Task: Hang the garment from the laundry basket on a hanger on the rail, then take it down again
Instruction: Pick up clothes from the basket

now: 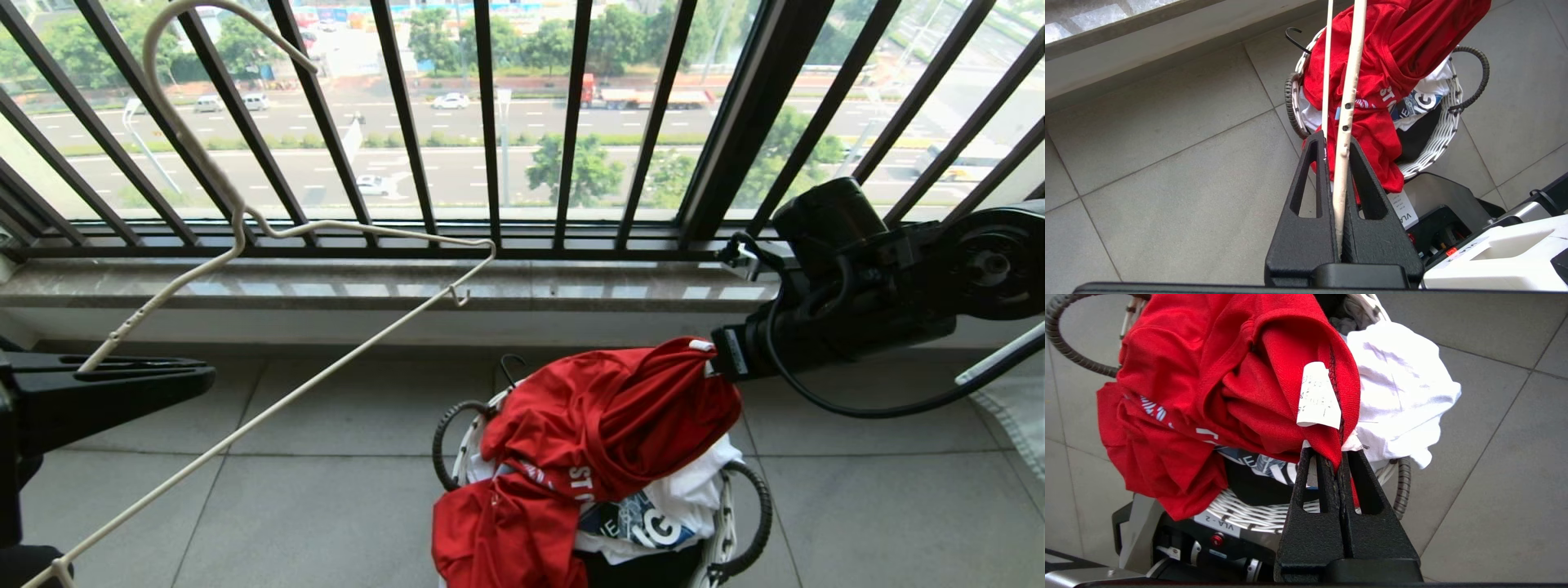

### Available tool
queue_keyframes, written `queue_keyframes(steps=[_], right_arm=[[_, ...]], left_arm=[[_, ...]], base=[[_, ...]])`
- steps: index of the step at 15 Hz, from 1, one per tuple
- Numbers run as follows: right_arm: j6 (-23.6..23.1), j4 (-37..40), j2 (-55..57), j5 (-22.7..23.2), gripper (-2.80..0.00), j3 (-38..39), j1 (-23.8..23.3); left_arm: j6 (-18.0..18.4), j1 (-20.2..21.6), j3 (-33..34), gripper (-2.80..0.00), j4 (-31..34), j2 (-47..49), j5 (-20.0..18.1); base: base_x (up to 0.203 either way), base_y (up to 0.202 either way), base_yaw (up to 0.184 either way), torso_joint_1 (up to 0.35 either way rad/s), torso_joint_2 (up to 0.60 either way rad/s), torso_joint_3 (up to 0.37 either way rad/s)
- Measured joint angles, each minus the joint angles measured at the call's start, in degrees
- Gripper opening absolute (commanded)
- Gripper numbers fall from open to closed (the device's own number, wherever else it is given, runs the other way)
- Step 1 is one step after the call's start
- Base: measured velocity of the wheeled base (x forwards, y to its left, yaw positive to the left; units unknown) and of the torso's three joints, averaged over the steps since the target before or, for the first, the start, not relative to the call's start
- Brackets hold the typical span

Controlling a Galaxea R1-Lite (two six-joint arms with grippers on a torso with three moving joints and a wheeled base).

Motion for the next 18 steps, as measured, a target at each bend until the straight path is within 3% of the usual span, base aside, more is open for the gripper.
queue_keyframes(steps=[4, 10, 13, 18], right_arm=[[1.97, -0.3, -3.99, 0.55, -2.8, 0.09, 8.8], [4.29, -0.53, -6.73, 1.26, -2.8, -1.14, 14.95], [5.17, -5.34, -6.64, 1.33, -2.8, -2.53, 18.97], [4.01, -8.94, -5.45, 2.28, -2.8, -4.23, 20.63]], left_arm=[[0.0, -0.02, 0.0, -2.8, 0.02, -0.04, -0.02], [0.02, -0.02, 0.06, -2.8, 0.02, 0.02, 0.0], [0.2, -0.02, -0.28, -2.8, 0.04, -0.95, 0.0], [1.08, -0.02, -0.52, -2.8, 0.09, -2.14, -0.1]], base=[[0.0, 0.0, 0.0, 0.0, 0.0, 0.0], [0.0, 0.0, 0.0, 0.0, 0.0, 0.0], [0.0, 0.0, 0.0, 0.0, 0.0, 0.0], [0.0, 0.0, 0.0, 0.0, 0.0, 0.0]])
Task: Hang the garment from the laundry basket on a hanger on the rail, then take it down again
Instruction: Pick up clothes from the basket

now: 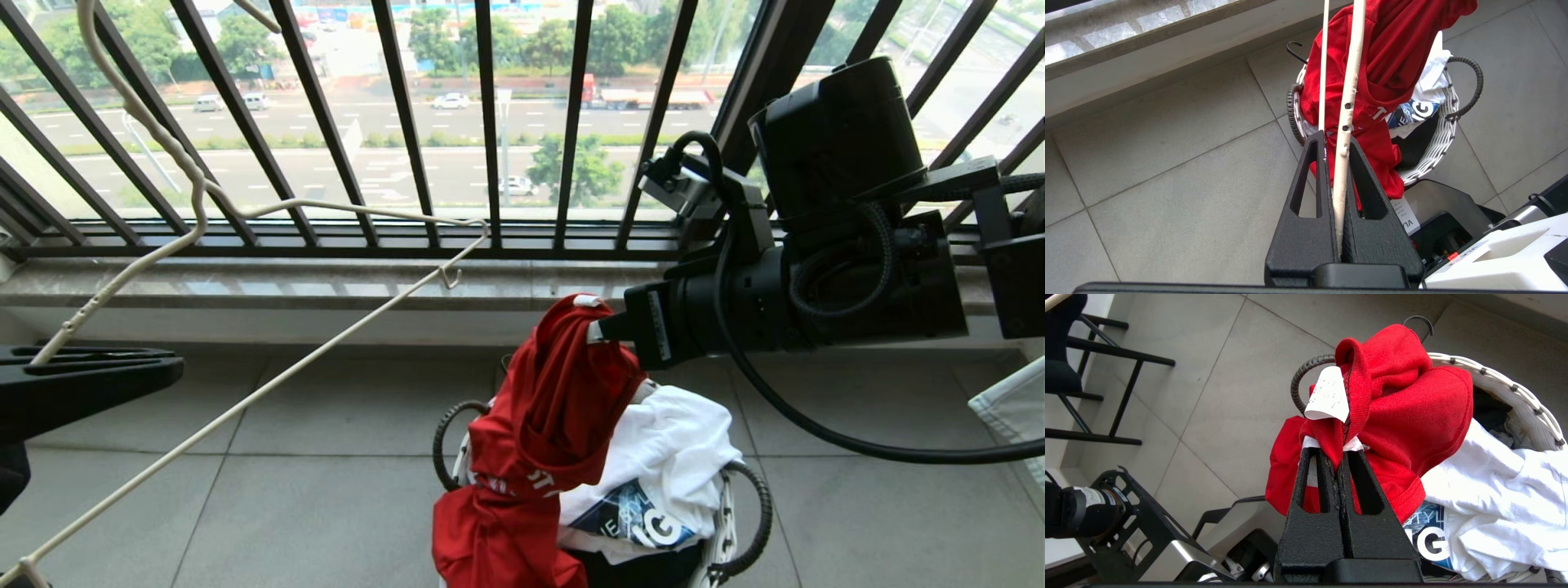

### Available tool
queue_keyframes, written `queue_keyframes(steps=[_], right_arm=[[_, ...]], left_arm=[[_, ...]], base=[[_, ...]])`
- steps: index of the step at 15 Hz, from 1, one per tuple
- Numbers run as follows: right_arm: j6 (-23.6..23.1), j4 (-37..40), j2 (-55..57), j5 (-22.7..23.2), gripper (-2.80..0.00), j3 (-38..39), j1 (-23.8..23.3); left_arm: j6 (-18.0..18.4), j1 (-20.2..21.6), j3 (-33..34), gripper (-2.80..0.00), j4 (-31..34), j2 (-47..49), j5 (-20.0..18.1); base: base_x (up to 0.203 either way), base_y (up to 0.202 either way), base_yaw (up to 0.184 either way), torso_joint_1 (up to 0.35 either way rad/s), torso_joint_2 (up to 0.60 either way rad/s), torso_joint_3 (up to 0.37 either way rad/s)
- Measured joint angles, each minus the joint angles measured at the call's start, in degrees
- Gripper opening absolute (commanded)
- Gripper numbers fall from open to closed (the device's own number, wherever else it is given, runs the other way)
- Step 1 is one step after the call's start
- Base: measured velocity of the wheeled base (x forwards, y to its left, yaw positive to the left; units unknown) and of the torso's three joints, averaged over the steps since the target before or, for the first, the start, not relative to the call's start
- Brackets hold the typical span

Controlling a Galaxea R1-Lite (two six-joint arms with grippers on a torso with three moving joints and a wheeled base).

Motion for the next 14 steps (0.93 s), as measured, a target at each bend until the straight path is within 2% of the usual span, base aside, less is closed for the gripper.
queue_keyframes(steps=[5, 14], right_arm=[[-3.13, 0.18, -0.68, 0.24, -2.8, -2.45, 0.43], [-3.42, 0.71, -0.16, 0.07, -2.8, -5.71, 4.86]], left_arm=[[-0.01, -0.05, -1.4, -2.8, 0.38, -1.53, -0.08], [0.07, -0.05, -5.64, -2.8, 5.27, -4.12, -0.01]], base=[[0.0, 0.0, 0.0, 0.0, 0.0, 0.0], [0.0, 0.0, 0.0, 0.0, 0.0, 0.0]])
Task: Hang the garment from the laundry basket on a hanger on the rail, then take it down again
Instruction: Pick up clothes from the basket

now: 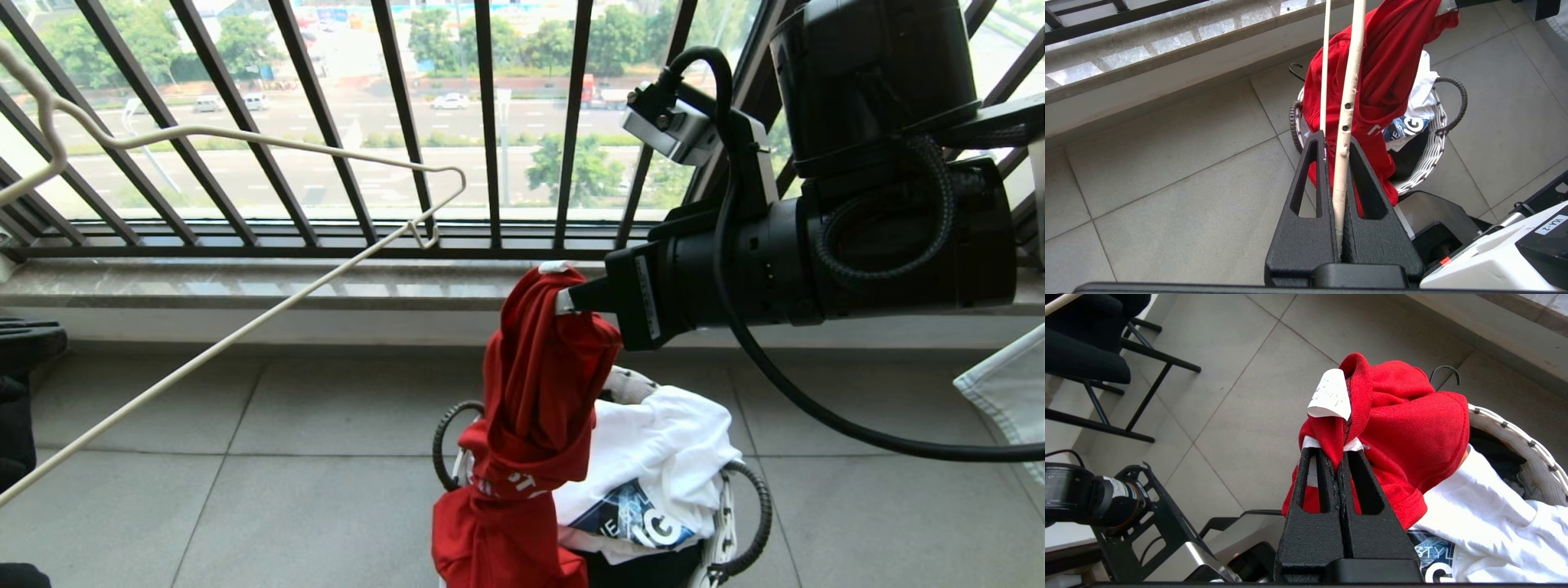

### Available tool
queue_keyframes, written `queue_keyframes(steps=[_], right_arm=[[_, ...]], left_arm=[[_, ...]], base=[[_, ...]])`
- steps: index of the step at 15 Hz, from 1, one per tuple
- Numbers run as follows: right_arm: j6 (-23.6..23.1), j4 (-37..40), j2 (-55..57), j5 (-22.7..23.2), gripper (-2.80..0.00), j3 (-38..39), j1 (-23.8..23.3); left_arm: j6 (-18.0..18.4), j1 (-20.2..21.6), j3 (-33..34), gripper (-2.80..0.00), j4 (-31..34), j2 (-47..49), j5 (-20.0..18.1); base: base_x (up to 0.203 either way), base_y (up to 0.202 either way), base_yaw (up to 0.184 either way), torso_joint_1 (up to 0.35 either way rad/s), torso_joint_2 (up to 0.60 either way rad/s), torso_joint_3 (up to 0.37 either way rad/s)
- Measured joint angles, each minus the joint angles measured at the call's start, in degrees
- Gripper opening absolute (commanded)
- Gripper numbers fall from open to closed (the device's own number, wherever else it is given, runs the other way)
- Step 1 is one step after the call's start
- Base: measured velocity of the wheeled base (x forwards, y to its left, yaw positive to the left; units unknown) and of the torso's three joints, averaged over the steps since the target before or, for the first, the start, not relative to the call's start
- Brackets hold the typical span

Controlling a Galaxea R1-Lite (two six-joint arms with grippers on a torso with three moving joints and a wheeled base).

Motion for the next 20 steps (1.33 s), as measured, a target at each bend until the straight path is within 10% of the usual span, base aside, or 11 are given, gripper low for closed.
queue_keyframes(steps=[20], right_arm=[[0.41, 7.07, 8.78, -10.35, -2.8, 9.97, -9.63]], left_arm=[[1.45, 0.05, 0.27, -2.8, 2.1, -0.02, 0.11]], base=[[0.0, 0.0, 0.0, 0.0, 0.0, 0.0]])
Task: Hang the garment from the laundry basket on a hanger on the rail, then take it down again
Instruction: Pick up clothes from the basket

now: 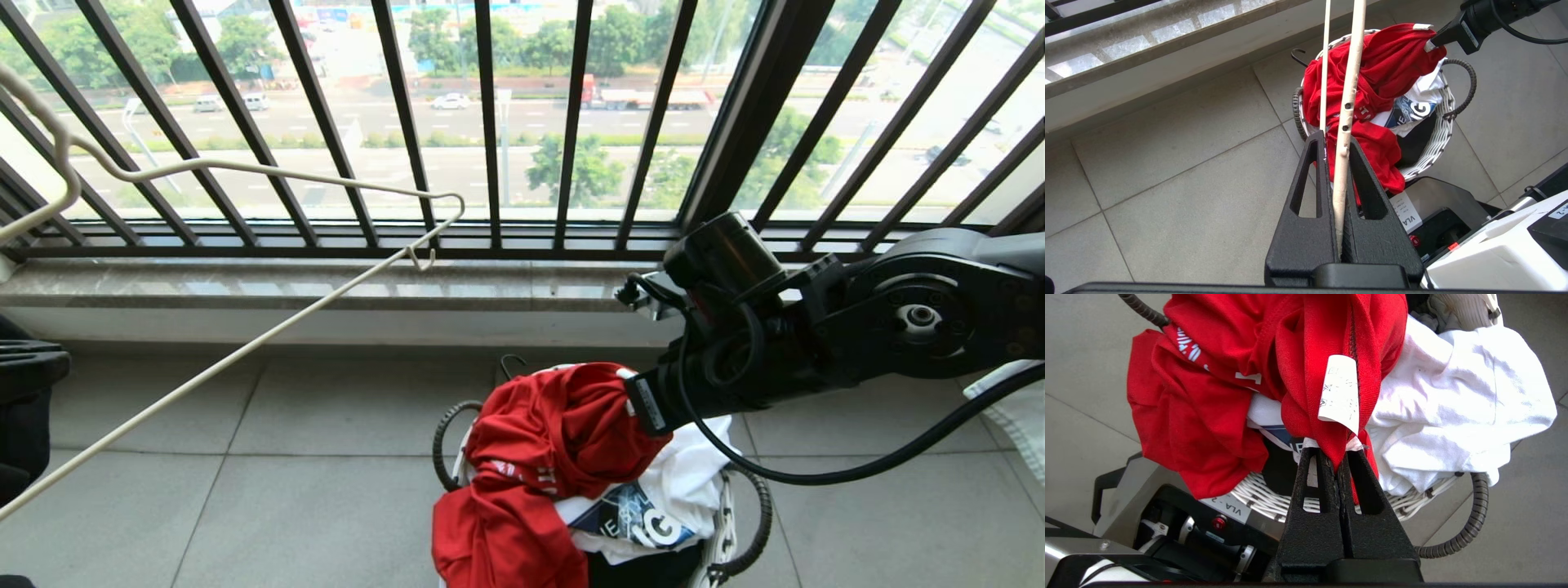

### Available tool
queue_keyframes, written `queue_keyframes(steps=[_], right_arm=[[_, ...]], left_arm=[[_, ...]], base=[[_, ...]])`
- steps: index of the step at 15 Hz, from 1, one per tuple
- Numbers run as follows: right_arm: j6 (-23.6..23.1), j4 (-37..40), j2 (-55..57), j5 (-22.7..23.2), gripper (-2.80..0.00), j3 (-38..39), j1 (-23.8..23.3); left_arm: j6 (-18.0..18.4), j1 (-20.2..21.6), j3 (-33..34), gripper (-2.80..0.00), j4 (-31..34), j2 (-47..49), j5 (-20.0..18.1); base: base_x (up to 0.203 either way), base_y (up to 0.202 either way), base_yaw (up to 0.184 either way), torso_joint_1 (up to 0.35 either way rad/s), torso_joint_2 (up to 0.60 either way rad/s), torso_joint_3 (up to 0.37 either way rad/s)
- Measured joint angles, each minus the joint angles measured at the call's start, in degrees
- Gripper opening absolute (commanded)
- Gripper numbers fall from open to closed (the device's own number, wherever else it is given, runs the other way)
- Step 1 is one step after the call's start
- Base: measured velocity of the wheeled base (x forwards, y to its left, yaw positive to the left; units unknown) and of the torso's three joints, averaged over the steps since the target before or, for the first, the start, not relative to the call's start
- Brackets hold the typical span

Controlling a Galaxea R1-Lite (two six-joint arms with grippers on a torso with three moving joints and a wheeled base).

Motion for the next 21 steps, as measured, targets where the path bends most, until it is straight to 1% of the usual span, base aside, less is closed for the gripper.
queue_keyframes(steps=[4, 6, 8, 10, 12, 14, 19, 21], right_arm=[[0.41, 5.98, 1.91, -1.83, -2.8, 1.93, -3.52], [0.5, 6.34, 3.36, -4.17, -2.8, 2.1, -5.66], [0.5, 6.61, 3.23, -4.55, -2.8, 2.29, -7.05], [0.41, 7.62, 0.99, -4.52, -2.8, 2.91, -7.32], [0.94, 9.56, -1.89, -4.55, -2.8, 3.04, -6.22], [3.24, 13.25, -4.31, -4.55, -2.8, 1.21, -4.18], [10.73, 25.82, -6.06, -4.57, -2.8, -9.28, -0.39], [12.14, 29.95, -4.69, -4.58, -2.8, -11.79, 0.05]], left_arm=[[-0.01, -0.02, 0.08, -2.8, 0.0, 0.27, -0.05], [0.02, -0.05, 0.11, -2.8, 0.0, 0.28, -0.05], [0.02, -0.05, 0.22, -2.8, 0.0, 0.44, -0.09], [0.0, -0.06, 0.5, -2.8, 0.01, 0.85, -0.07], [-0.02, -0.09, 0.55, -2.8, -0.01, 0.94, -0.09], [0.06, -0.09, 0.34, -2.8, -0.06, 0.69, -0.05], [0.44, -0.09, -0.35, -2.8, -0.01, -0.52, -0.05], [0.44, -0.09, -0.38, -2.8, -0.01, -0.61, 0.0]], base=[[0.0, 0.0, 0.0, 0.0, 0.0, 0.0], [0.0, 0.0, 0.0, 0.0, 0.0, 0.0], [0.0, 0.0, 0.0, 0.0, 0.0, 0.0], [0.0, 0.0, 0.0, 0.0, 0.0, 0.0], [0.0, 0.0, 0.0, 0.0, 0.0, 0.0], [0.0, 0.0, 0.0, 0.0, 0.0, 0.0], [0.0, 0.0, 0.0, 0.0, 0.0, 0.0], [0.0, 0.0, 0.0, 0.0, 0.0, 0.0]])
